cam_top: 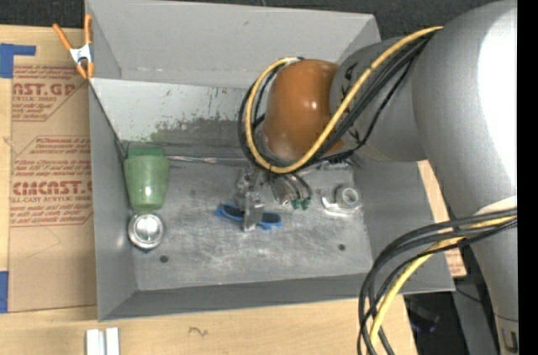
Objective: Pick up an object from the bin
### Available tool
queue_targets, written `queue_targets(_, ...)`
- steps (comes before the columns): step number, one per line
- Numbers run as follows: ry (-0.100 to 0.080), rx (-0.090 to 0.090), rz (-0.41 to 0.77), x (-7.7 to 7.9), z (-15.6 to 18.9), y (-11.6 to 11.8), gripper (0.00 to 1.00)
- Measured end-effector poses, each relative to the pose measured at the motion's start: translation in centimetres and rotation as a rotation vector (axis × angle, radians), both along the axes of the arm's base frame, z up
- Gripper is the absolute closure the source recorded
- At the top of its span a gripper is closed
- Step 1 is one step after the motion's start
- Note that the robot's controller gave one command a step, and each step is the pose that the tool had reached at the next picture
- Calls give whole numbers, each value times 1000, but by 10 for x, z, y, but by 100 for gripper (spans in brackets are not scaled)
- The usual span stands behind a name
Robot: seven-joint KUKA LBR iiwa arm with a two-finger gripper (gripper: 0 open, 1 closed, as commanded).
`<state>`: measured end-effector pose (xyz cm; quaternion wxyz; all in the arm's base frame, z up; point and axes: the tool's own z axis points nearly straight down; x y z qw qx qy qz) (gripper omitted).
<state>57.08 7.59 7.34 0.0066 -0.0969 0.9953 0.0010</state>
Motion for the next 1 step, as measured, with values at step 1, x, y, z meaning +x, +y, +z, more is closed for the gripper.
queue_targets(1,3,-2,20,-9,155,1,100)
